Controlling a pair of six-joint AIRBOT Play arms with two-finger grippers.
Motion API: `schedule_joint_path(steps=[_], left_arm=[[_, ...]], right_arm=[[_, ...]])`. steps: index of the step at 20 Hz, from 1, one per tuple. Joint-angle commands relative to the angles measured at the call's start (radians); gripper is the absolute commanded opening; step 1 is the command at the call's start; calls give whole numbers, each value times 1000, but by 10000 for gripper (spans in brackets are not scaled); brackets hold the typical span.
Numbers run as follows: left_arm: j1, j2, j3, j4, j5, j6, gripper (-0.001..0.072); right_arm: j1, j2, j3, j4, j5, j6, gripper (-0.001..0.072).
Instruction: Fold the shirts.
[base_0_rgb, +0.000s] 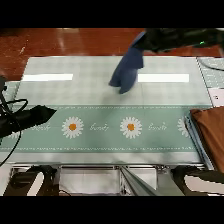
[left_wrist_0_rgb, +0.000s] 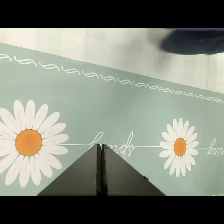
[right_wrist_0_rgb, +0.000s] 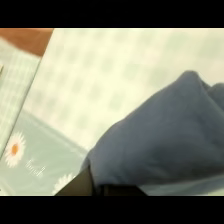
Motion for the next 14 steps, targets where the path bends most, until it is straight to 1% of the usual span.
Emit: schedule_joint_path(steps=[1, 5, 7, 9, 14], left_arm=[[0, 0, 0, 0, -5, 5, 21], [0, 0, 0, 0, -4, 5, 21], [0, 0, 0, 0, -3, 10, 21], [0, 0, 0, 0, -5, 53, 21], [0, 0, 0, 0, -2, 61, 21]], right_arm=[[-174, 64, 89, -85, 119, 76, 24], [-447, 135, 90, -89, 280, 138, 24], [-577, 158, 90, -90, 360, 148, 24], [-688, 175, 90, -103, 433, 154, 24], [-859, 187, 89, -208, 654, 159, 24]])
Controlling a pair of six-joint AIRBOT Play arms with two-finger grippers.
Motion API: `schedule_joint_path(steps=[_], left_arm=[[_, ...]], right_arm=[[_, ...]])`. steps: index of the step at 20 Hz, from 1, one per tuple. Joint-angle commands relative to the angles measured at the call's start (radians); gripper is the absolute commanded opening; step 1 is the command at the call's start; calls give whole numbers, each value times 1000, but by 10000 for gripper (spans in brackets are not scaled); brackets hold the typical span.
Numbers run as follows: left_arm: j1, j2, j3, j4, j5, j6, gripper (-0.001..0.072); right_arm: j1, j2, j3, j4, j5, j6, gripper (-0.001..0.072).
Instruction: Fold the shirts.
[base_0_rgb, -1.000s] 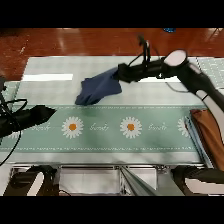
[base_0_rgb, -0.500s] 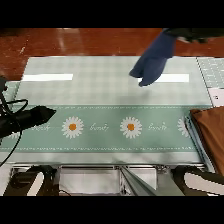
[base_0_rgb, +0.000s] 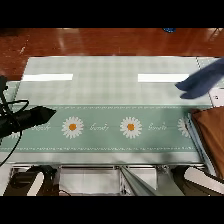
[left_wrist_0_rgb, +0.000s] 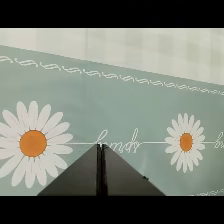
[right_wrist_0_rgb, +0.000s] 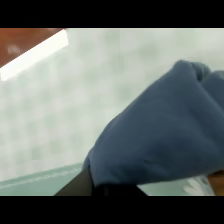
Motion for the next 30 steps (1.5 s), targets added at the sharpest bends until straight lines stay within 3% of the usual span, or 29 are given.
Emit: schedule_joint_path(steps=[1, 7, 11, 12, 14, 17, 19, 21, 22, 23, 24, 25, 27, 30], left_arm=[[0, 0, 0, 0, 4, 12, 21], [0, 0, 0, 0, 3, 12, 21], [0, 0, 0, 0, 2, 25, 21], [0, 0, 0, 0, 0, 54, 21], [0, 0, 0, 0, 1, 63, 21], [0, -1, 0, 1, 23, 85, 21], [11, -16, 6, 17, 47, 162, 21], [43, -68, 65, 3, 84, 154, 21], [54, -107, 121, -23, 87, 155, 21], [55, -154, 191, -72, 87, 156, 21], [48, -203, 256, -137, 88, 171, 21], [29, -258, 327, -214, 97, 193, 21], [-56, -384, 473, -251, 105, 229, 20], [-217, -571, 642, -36, 97, 166, 20]], right_arm=[[-122, 24, -6, -126, 157, 28, 24], [-290, 172, -180, -611, 158, 20, 24], [-404, 285, -446, -651, 157, 26, 28], [-415, 309, -508, -651, 157, 29, 95], [-415, 339, -608, -670, 158, 32, 378], [-414, 338, -628, -699, 148, 40, 402], [-414, 336, -612, -575, 66, 57, 395], [-414, 312, -567, -257, -85, 100, 187], [-399, 302, -551, -47, -203, 111, 163], [-342, 302, -547, 176, -338, 63, 124], [-262, 302, -541, 326, -435, -18, 37], [-153, 302, -534, 383, -527, -82, 24], [104, 290, -531, 265, -667, -112, 24], [477, 188, -531, -101, -603, -110, 24]])
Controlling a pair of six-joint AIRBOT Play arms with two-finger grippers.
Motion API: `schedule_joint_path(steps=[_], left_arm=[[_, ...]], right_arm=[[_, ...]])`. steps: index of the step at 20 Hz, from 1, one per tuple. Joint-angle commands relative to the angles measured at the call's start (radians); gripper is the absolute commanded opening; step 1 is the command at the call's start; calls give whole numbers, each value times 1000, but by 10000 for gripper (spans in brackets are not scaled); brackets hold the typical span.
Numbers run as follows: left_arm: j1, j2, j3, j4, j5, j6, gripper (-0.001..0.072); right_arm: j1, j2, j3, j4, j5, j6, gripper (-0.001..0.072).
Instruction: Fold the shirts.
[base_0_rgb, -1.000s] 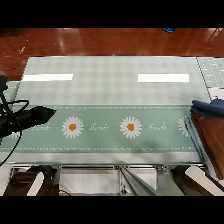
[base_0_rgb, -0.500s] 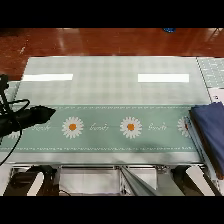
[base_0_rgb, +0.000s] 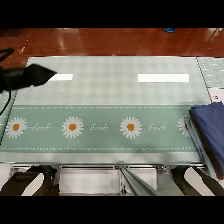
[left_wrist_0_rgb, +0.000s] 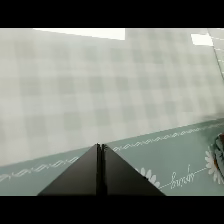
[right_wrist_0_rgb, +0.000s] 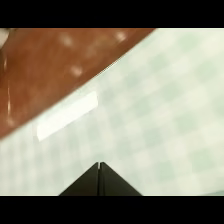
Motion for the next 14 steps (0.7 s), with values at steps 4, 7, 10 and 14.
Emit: schedule_joint_path(steps=[4, 7, 10, 14], left_arm=[[-212, -324, 113, 518, -133, -429, 21], [-212, -343, 42, 520, -145, -389, 21], [-209, -343, 50, 520, -141, -389, 21], [-210, -344, 50, 520, -143, -389, 21]], right_arm=[[608, -257, 5, -653, 145, 82, 24], [663, -338, 5, -734, 190, 106, 24], [663, -342, 5, -726, 173, 119, 24], [663, -341, 5, -727, 174, 124, 24]])
